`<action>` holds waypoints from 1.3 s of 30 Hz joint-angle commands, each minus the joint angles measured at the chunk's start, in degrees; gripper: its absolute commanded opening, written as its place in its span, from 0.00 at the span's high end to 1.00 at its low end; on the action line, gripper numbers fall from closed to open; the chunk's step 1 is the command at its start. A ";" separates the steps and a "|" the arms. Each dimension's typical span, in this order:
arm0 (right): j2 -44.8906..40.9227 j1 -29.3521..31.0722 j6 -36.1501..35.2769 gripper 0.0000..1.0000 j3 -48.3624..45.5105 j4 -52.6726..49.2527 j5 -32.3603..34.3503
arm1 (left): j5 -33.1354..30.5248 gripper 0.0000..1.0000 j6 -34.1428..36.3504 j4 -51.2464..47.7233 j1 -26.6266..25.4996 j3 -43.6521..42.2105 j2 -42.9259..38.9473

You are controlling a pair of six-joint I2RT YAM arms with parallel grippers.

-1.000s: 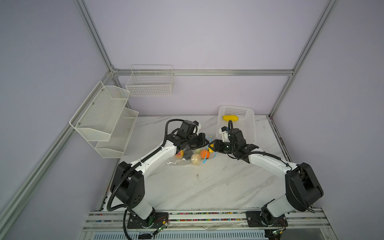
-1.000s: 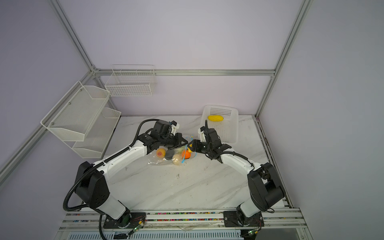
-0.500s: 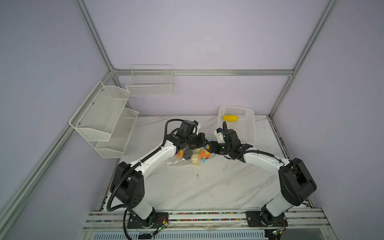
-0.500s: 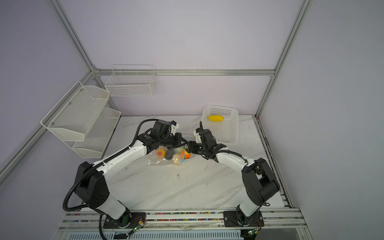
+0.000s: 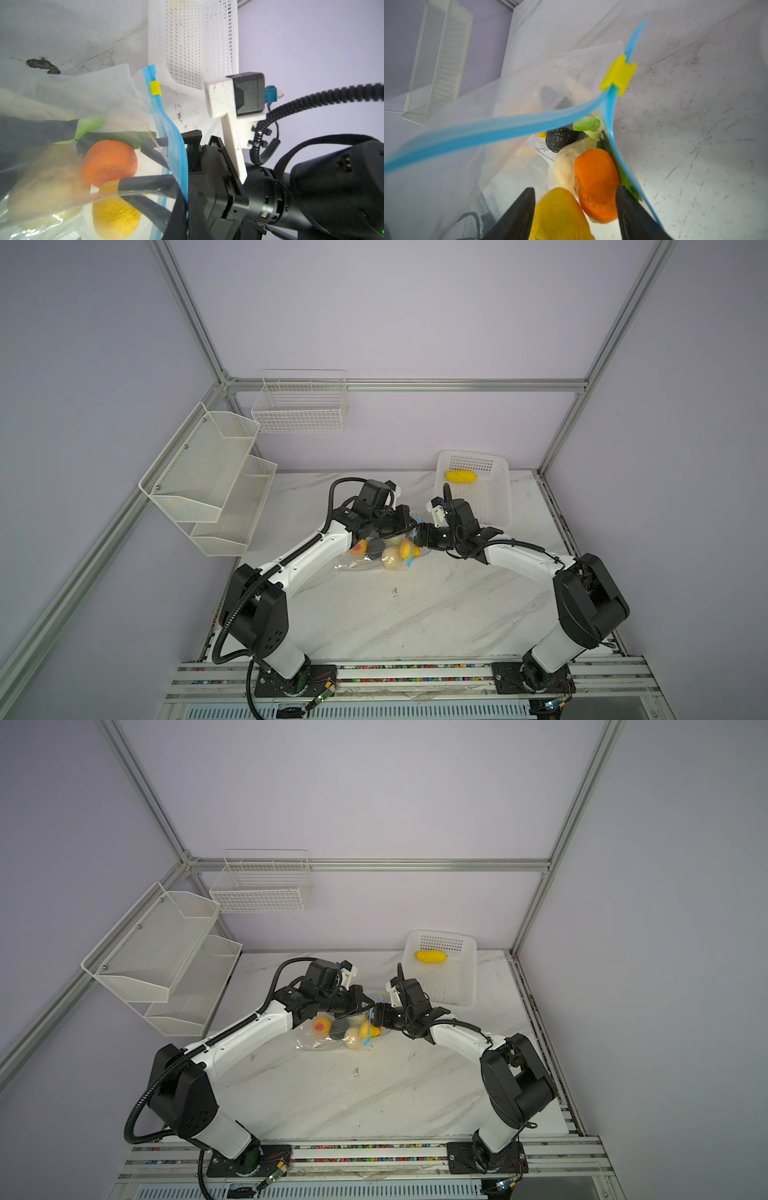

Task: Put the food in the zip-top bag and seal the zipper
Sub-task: 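Lower the yellow lemon into the bag beside the left gripper and release it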

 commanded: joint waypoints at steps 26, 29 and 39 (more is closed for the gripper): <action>-5.11 1.13 -7.66 0.60 3.25 -7.87 -7.07 | 0.38 1.00 0.25 1.47 -0.16 2.09 -3.28; -4.25 1.13 -9.26 0.61 3.10 -8.50 -7.35 | 0.50 1.00 0.25 1.49 -0.14 2.27 -3.14; -3.90 1.00 -10.13 0.65 3.05 -8.50 -6.13 | -0.06 1.00 0.51 1.08 -0.16 1.98 -3.18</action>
